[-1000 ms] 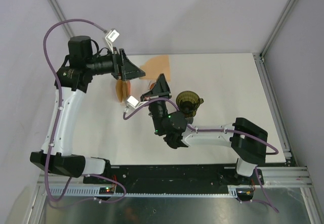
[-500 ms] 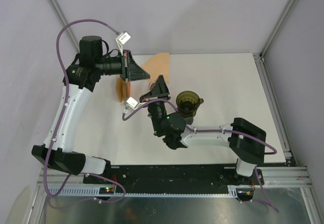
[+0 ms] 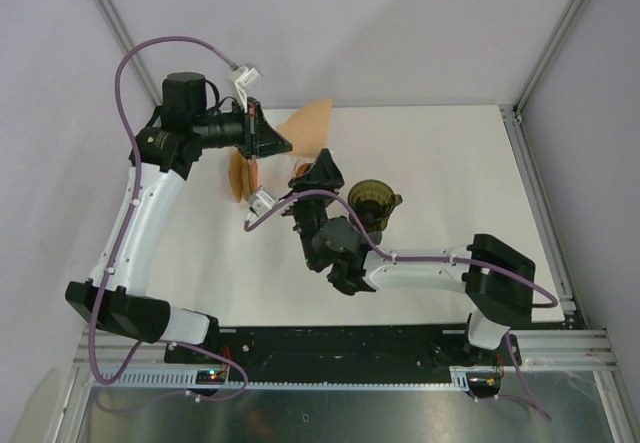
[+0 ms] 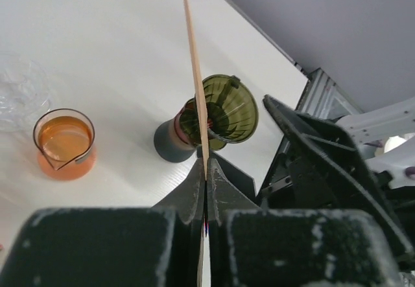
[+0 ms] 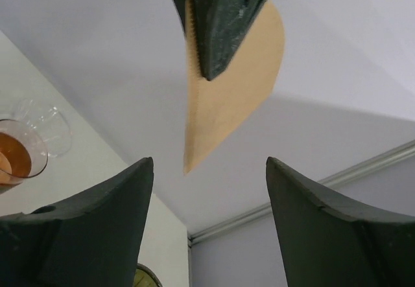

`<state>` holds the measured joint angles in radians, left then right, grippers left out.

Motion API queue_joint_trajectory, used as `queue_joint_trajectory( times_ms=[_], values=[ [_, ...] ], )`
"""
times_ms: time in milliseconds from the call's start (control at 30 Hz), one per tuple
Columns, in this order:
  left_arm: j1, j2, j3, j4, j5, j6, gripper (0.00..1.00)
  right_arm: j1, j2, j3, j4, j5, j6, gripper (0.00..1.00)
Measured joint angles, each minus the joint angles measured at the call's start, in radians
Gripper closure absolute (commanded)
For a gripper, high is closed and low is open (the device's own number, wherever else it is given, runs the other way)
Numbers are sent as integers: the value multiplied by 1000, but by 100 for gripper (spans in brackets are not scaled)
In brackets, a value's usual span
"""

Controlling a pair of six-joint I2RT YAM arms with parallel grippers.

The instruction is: Place the coffee filter in the dripper

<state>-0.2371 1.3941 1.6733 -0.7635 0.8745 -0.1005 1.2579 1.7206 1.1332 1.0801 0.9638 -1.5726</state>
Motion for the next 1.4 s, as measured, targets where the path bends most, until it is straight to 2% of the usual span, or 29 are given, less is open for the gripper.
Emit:
queue_joint_trajectory(
  times_ms=[233, 367, 433, 500, 567, 733, 867, 1133, 1233, 1300, 1400],
  values=[
    [35, 0, -37, -2, -31, 68, 100, -18, -148, -6, -338, -48, 304, 15],
    [46, -3, -44, -1, -61, 136, 100, -37, -269, -7, -549, -142, 489, 6],
    [46, -12, -51, -1, -64, 172, 100, -65, -352, -8, -678, -265, 613, 3],
    [46, -26, -58, -3, -63, 208, 100, -140, -458, -8, -801, -459, 766, 2],
    [46, -38, -58, -5, -57, 235, 100, -293, -562, -7, -878, -704, 951, 1],
    [32, -60, -58, -7, -12, 264, 100, -711, -670, -1, -902, -1198, 1397, 1],
    [-10, -60, -58, -12, 23, 268, 100, -805, -615, 0, -872, -1480, 1654, 1],
    [-73, -61, -56, -35, 85, 267, 100, -825, -468, -5, -755, -1738, 1925, 2],
    [-86, -61, -53, -38, 102, 266, 100, -809, -430, -5, -662, -1794, 1997, 10],
    [-95, -61, -50, -41, 106, 266, 100, -797, -407, -5, -606, -1821, 2034, 25],
    [-103, -61, -46, -45, 113, 266, 100, -782, -371, -5, -519, -1864, 2088, 58]
  ],
)
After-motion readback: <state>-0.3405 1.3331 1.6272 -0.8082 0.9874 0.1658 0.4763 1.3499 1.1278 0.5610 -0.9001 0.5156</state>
